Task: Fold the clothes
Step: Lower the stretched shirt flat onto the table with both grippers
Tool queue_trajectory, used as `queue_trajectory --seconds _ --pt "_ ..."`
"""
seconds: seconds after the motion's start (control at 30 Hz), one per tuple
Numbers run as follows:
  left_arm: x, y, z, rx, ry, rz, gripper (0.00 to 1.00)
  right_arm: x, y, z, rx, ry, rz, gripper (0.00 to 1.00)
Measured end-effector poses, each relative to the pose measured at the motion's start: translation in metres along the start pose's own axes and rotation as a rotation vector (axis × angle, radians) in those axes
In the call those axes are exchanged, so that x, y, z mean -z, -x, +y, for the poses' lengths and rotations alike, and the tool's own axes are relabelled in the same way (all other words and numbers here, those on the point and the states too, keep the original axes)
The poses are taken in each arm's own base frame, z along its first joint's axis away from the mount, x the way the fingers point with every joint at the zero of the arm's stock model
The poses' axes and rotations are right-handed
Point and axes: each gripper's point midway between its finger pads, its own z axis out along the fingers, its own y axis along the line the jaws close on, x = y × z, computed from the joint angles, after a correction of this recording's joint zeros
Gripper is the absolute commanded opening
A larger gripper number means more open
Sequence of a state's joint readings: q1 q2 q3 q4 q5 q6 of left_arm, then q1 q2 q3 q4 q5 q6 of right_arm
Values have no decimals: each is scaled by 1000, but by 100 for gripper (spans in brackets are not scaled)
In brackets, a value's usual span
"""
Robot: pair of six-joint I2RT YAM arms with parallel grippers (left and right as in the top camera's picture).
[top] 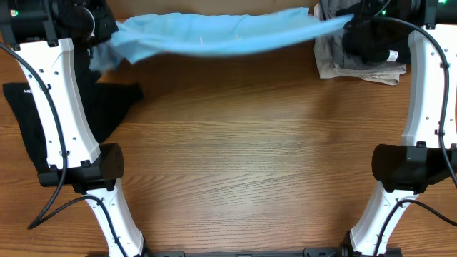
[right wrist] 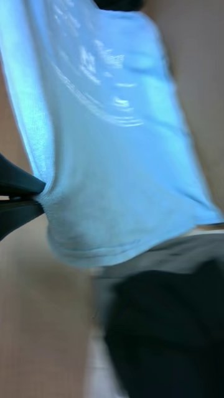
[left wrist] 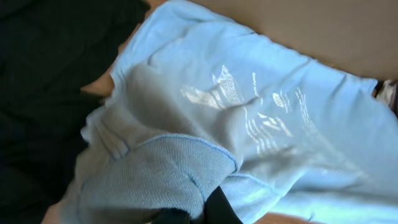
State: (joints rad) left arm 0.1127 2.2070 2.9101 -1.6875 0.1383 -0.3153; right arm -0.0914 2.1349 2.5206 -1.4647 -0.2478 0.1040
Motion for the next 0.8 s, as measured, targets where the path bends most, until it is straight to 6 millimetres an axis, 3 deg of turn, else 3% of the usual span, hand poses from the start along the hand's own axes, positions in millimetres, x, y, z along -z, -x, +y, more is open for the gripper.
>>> queue_trajectory --seconds 0.2,0.43,0.63,0.8 --pt "-1 -7 -16 -24 -48 22 4 6 -51 -7 -59 -33 207 4" --pt "12 -22 -29 -67 -77 50 4 22 -63 -5 -68 -42 216 4" --pt "42 -68 -13 -54 -30 142 4 62 -108 0 -69 -64 243 4" --pt "39 -120 3 -43 17 284 4 74 -157 -3 -66 -86 287 4"
